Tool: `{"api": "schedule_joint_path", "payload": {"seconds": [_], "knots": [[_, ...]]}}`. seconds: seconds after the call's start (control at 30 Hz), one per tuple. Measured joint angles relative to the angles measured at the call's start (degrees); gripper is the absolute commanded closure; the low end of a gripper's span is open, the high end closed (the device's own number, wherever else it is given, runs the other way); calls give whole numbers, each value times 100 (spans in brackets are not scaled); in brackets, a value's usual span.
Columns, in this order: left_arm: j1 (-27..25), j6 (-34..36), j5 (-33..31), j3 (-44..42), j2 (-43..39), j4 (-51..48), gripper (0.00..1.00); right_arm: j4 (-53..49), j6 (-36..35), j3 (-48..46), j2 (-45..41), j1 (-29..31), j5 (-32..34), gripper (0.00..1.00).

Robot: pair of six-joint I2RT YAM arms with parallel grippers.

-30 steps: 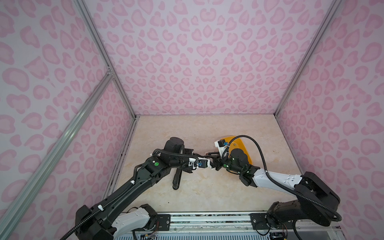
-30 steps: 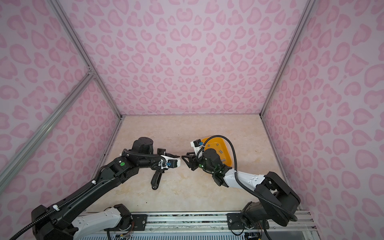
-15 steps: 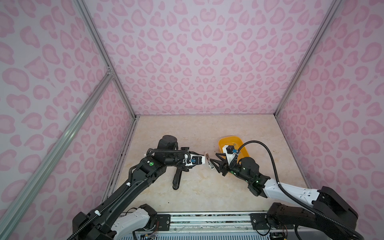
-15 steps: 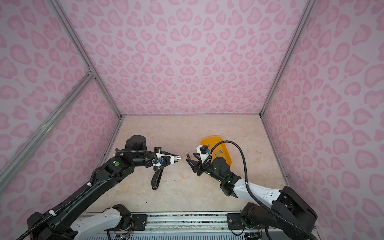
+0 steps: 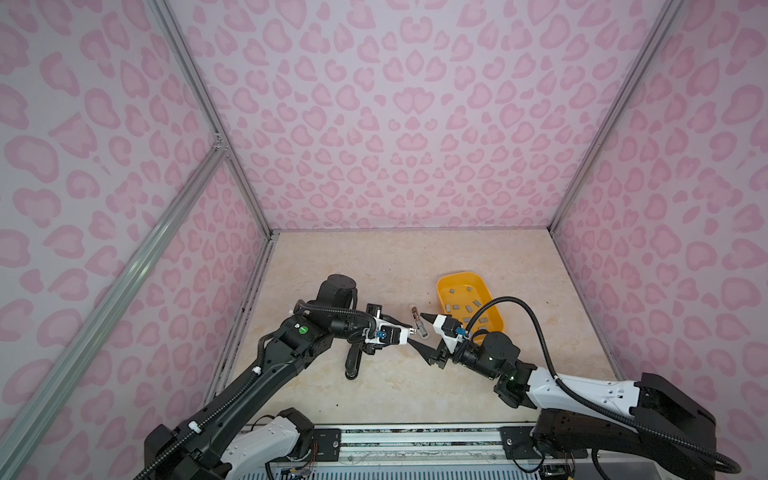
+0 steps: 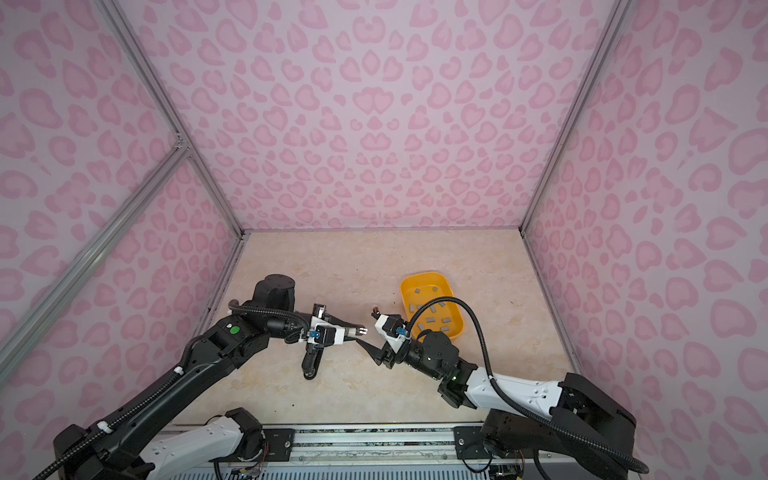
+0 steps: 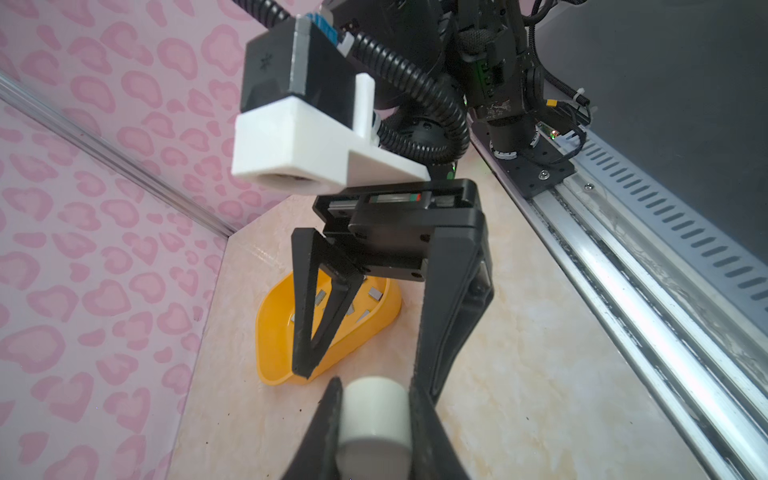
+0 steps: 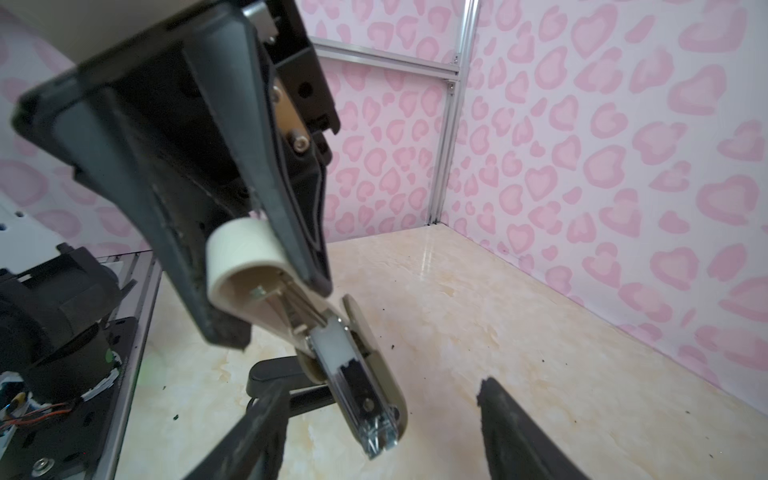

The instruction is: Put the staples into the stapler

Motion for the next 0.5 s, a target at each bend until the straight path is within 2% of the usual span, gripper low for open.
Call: {"api": "schedule_joint_path", "payload": {"seconds": [0.2,0.5], "knots": [[-258,140,26,7,103,-142,96,-269,-190,127,59,85,-13,23],[-382,216,127,87,192,-291,96,-459,-289,227,221,122,-166,44]]}}
